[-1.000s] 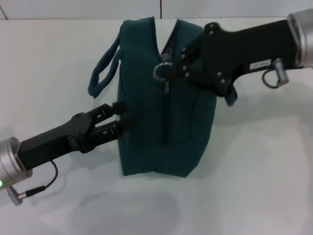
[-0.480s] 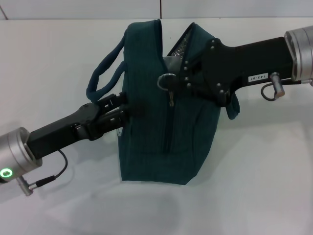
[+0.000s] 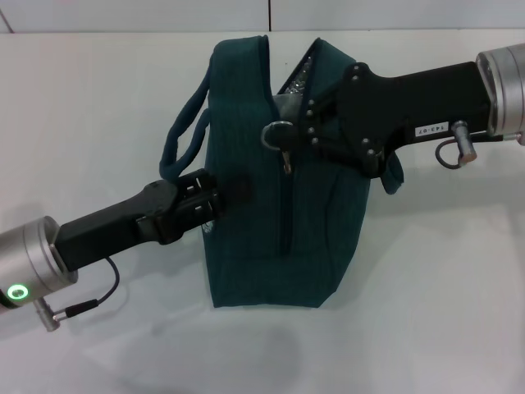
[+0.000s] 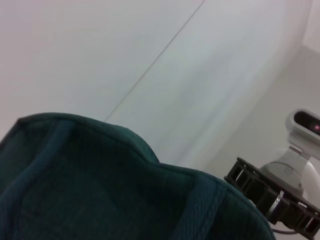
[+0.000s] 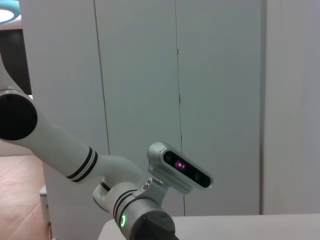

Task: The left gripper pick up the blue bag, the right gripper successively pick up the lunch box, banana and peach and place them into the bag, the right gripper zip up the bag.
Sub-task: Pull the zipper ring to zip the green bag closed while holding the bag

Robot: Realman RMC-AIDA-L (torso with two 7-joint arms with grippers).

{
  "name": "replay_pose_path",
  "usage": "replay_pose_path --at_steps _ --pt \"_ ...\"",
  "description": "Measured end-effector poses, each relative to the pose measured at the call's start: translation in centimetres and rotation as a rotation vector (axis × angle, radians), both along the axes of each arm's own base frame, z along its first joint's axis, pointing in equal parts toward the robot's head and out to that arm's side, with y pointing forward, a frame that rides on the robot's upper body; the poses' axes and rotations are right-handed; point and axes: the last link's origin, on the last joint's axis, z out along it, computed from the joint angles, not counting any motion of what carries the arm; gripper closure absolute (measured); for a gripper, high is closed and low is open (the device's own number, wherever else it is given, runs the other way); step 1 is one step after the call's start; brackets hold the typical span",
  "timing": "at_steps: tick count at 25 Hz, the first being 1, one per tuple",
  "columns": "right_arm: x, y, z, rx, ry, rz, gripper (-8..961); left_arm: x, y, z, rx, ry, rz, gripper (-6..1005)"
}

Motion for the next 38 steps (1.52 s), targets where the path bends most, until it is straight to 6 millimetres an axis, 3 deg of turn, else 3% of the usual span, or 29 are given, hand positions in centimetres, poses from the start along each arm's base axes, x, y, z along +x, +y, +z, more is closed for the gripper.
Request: replay_pose_path --at_steps 3,9,11,30,38 --pt "0.0 0.0 0.0 0.000 0.001 0.000 950 0.0 0.0 -0.1 -0.002 0.001 -0.001 292" --pt "0.1 -0.1 -0.1 -0.010 0.018 -0.013 950 0.1 0.0 -0.1 -0.003 -0.001 -0.002 526" --pt "0.2 0.0 0.1 -0.012 0.032 -0.026 950 0.1 0.0 -0.1 -0.002 0.000 -0.004 759" --pt "0.6 1.0 1.6 -0.006 0.095 -0.153 950 0.6 -0.5 -1.0 -0.044 0.028 -0.064 914" --pt "0.8 1.5 1.3 0.003 0.101 -0.186 950 1.0 -0.8 -1.4 -0.074 0.033 -0.099 943"
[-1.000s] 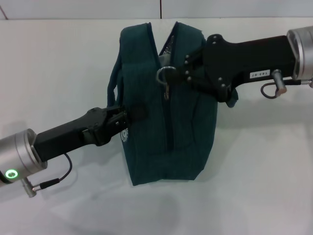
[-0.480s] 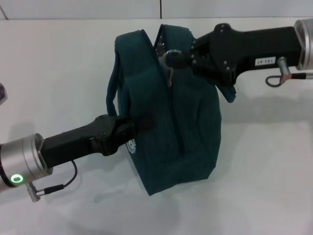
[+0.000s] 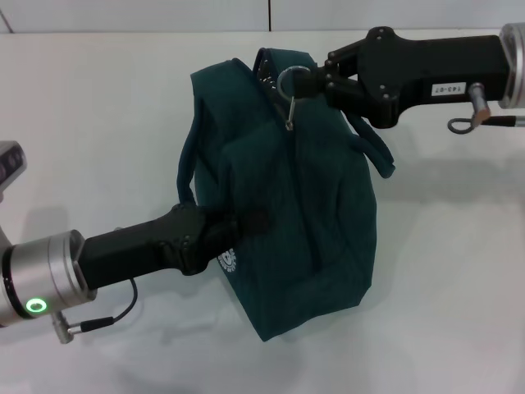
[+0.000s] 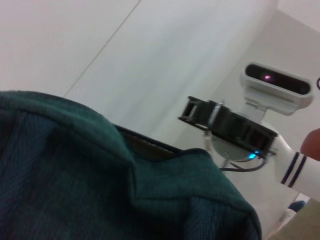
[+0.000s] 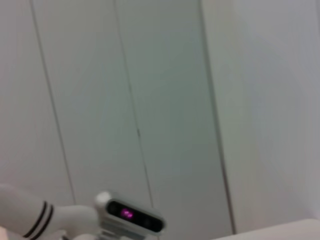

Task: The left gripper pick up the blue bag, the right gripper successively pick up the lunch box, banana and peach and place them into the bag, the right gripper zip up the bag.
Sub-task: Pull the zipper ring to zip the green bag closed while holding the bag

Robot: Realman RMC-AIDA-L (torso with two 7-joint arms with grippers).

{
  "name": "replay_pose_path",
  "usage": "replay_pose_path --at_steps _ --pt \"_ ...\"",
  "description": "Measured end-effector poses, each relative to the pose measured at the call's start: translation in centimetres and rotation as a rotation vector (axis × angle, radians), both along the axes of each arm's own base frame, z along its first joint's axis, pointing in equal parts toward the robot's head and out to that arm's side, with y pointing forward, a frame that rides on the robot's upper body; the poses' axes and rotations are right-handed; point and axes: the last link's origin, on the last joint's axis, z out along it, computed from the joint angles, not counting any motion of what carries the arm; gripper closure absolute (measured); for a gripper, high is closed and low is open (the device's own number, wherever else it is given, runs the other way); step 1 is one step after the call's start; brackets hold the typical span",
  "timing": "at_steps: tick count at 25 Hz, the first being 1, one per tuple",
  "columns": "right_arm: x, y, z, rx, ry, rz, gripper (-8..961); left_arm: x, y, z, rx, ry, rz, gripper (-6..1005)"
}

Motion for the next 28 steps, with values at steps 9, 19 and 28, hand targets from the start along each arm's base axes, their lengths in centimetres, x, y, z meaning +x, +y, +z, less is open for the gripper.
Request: replay_pose_path --at_steps 9,19,28 --pt "0.5 0.9 -1.2 -0.043 0.000 -0.106 950 0.3 -0.7 0.0 0.007 -0.022 -0.048 943" --pt "1.0 1.1 -2.4 -0.139 0.023 -0.229 950 0.3 -0.8 -0.1 0.012 -0.022 -0.051 944" --pt "1.4 0.8 -2.2 -0.270 0.089 -0.392 950 0.2 -0.5 0.0 0.024 -0.020 -0.044 943"
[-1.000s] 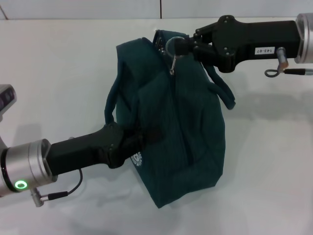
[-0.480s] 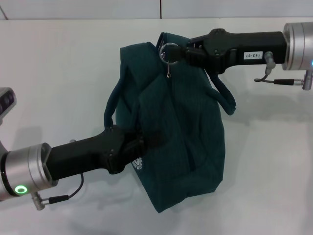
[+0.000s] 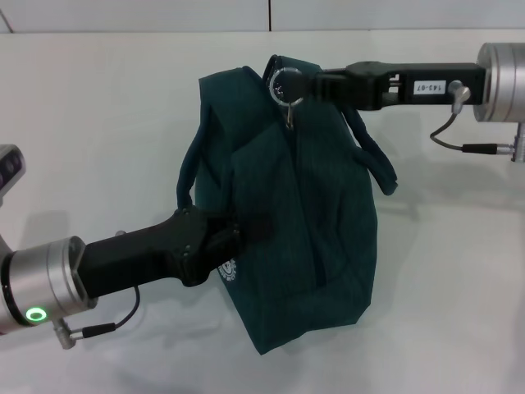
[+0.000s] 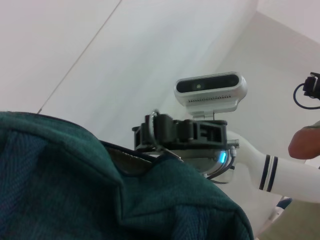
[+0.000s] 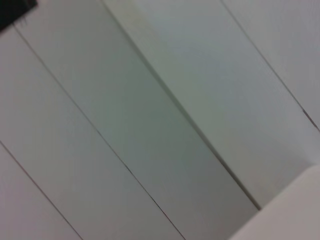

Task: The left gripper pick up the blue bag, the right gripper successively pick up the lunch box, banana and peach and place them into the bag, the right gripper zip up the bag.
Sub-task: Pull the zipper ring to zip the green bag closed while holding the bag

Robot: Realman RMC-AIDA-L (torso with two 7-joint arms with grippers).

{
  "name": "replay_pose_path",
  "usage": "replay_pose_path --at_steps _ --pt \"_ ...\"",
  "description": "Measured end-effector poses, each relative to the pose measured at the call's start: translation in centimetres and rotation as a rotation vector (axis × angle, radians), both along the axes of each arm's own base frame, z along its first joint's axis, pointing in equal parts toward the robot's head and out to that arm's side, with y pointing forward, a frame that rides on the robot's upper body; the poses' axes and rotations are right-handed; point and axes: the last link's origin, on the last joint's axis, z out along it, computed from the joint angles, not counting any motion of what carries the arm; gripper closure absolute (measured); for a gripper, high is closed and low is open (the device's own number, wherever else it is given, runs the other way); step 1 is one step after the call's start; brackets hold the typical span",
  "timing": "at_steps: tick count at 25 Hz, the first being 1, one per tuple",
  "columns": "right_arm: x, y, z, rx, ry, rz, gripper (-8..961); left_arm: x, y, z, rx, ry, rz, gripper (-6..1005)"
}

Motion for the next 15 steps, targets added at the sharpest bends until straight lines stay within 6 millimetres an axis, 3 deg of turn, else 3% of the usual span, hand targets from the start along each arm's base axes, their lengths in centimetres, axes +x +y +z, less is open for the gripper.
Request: replay_pose_path --at_steps 15 --pt "0.8 0.2 0.4 -0.031 0.072 -0.113 949 0.1 -0.7 -1.1 -0.034 0.054 -0.059 945"
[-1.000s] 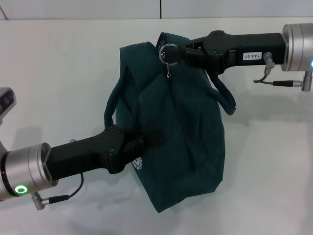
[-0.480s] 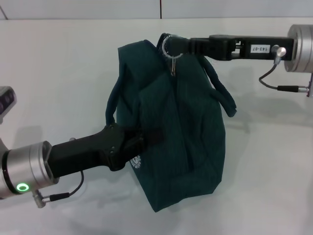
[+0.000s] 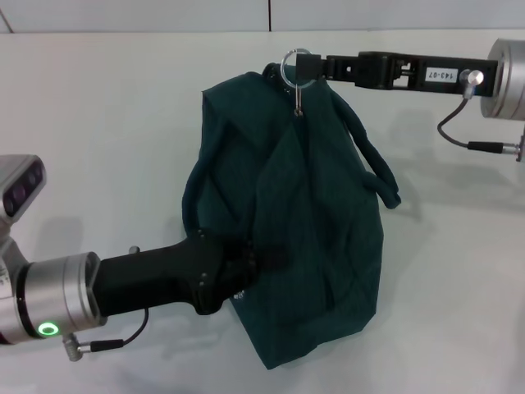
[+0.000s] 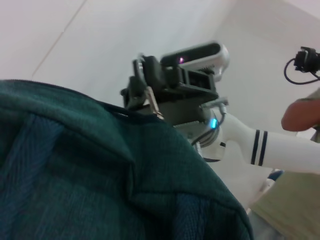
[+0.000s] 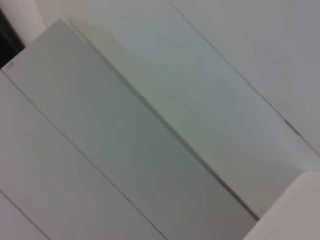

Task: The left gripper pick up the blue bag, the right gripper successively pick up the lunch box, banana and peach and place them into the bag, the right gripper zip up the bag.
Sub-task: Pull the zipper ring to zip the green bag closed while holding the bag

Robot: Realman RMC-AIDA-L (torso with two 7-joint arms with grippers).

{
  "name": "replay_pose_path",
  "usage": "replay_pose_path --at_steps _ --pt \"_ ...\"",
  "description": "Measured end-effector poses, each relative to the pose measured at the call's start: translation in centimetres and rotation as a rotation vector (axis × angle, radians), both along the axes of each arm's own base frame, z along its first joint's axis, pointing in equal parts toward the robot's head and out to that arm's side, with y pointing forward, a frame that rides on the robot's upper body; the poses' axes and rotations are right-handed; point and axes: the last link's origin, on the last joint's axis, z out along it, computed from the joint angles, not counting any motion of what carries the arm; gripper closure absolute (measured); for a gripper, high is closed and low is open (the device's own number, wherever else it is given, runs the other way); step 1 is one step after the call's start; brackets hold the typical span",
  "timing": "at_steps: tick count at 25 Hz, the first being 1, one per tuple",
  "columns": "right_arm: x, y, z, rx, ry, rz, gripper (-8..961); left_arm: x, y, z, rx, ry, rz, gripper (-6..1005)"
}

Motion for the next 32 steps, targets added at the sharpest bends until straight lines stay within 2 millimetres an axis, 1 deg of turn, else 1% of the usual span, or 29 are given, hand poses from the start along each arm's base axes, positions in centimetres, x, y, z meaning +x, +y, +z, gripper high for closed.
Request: replay_pose_path --at_steps 7,14,23,27,32 --pt "0.8 0.3 -0.5 0.017 -0.012 -0.050 949 -0.2 -0.7 0.0 -0.012 -0.007 -0.011 946" --pt "1.9 0.4 -0.2 0.077 0.002 -0.081 949 -1.0 -1.8 0.6 0.010 -0.021 -0.005 946" --pt "2.1 0.3 0.2 0.140 0.039 -0.060 949 -1.6 -2.5 1.0 0.031 -0.029 0.004 945" --pt "2.4 0.0 0.6 0.162 0.059 -0.052 949 -2.3 -2.6 1.6 0.066 -0.030 0.038 945" --pt "2.1 -0.5 0.9 0.177 0.088 -0.007 949 -3.0 -2.4 2.3 0.114 -0.041 0.100 946"
